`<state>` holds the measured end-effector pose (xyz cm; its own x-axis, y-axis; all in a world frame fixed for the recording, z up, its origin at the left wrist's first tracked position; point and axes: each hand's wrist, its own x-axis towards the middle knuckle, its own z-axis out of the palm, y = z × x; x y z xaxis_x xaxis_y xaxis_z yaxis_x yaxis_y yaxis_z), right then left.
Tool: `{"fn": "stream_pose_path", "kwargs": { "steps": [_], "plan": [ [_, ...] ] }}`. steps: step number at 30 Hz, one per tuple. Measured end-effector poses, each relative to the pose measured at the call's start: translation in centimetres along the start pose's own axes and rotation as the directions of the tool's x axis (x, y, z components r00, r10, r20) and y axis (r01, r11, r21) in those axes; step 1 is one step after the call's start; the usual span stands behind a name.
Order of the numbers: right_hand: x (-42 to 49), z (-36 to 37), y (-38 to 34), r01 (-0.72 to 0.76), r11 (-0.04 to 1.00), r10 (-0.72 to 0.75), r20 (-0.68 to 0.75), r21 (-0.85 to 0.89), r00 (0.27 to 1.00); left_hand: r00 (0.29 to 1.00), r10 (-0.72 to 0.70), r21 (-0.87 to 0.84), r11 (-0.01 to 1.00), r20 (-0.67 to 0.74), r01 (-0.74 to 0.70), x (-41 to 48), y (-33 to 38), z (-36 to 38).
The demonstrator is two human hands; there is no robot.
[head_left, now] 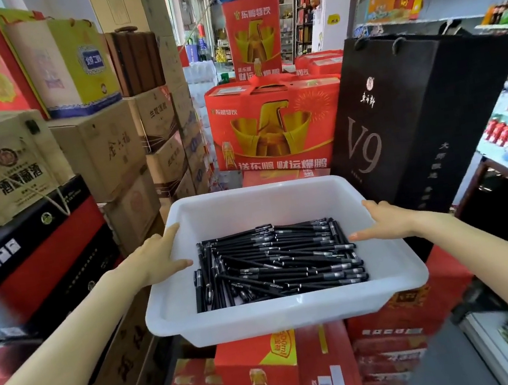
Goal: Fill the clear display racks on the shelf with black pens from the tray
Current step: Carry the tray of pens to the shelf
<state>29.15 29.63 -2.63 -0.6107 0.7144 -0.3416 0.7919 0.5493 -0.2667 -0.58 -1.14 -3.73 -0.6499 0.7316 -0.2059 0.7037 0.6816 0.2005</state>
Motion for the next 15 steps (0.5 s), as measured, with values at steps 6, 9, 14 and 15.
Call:
{"fn": "stream_pose_path", "kwargs": {
  "steps": [6,9,14,15],
  "plan": [
    [-0.4,0.0,0.1,0.040,0.997,-0.038,-0.019,0.069,0.999,0.999,-0.008,-0.116,0.993,-0.034,0.004,0.3,-0.1,0.2],
    [-0.4,-0.1,0.5,0.080,0.980,-0.078,-0.019,0.184,0.997,0.998,-0.025,-0.192,0.981,-0.064,0.012,0.2,0.3,0.0],
    [-0.3,0.2,1.0,0.091,0.922,-0.082,-0.039,0.377,0.996,0.995,-0.048,-0.272,0.962,-0.092,0.021,0.2,1.3,-0.6],
    [-0.3,0.3,1.1,0.092,0.912,-0.079,-0.048,0.399,0.996,0.994,-0.054,-0.286,0.958,-0.100,0.023,0.1,1.4,-0.6]
  ]
}}
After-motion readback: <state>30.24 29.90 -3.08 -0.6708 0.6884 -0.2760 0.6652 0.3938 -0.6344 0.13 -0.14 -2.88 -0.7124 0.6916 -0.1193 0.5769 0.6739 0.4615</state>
